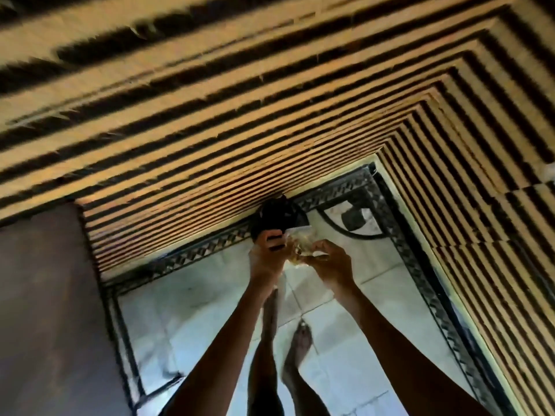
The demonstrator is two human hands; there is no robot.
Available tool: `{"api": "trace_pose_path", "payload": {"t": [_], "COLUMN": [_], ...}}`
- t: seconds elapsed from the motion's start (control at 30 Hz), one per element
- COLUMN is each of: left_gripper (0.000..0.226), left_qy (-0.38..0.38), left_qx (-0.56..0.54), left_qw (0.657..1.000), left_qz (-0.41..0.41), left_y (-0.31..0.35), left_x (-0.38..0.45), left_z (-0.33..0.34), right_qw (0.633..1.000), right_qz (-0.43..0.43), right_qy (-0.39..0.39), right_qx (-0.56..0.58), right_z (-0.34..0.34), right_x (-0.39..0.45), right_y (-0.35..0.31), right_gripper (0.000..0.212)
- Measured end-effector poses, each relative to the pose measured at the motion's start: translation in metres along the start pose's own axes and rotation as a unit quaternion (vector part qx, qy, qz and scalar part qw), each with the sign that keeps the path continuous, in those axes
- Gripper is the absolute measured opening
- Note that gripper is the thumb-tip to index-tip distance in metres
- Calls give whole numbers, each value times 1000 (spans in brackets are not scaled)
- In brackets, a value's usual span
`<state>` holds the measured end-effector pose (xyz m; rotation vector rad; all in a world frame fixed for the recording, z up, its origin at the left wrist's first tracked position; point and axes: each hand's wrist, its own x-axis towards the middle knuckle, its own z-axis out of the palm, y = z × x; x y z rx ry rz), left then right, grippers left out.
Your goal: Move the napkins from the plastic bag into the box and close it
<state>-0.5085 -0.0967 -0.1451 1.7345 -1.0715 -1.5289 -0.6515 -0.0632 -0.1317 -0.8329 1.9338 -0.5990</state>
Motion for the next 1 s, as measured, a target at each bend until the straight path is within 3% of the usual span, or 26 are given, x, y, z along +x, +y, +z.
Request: {"api": "trace_pose_path", "payload": {"t": [0.1,0.23,0.37,0.53,0.67,0.73,0.83,1.0], "left_gripper": [41,23,10,4,21,36,49,41], "left_qy": [22,47,84,107,17,-9,10,20], "left_qx": [5,26,111,182,316,332,321,292], "left_qw": [1000,998,990,977,947,943,946,956], "left_qz": [-17,-28,-15,9,56,27,-39,12], "left_y": [-57,-153,-237,-315,-337,-346,-346,-291], "left_x": [77,181,265,332,351,355,347,310], "left_z": [30,71,91,95,97,100,98,89], "right_qw": [1000,998,997,990,961,947,959,984], "right_qz": [22,21,41,6,-53,-48,-53,-61], "right_qy": [7,48,18,-32,-95,-112,-84,-60], "right_qx": [17,-27,-55,-134,-253,-296,-265,-158], "right_z": [32,95,160,221,238,240,229,186], "right_x": [79,191,280,354,381,388,373,315], "right_y": [48,119,178,229,238,240,229,196], "right_gripper": [16,13,14,13,24,29,21,18]}}
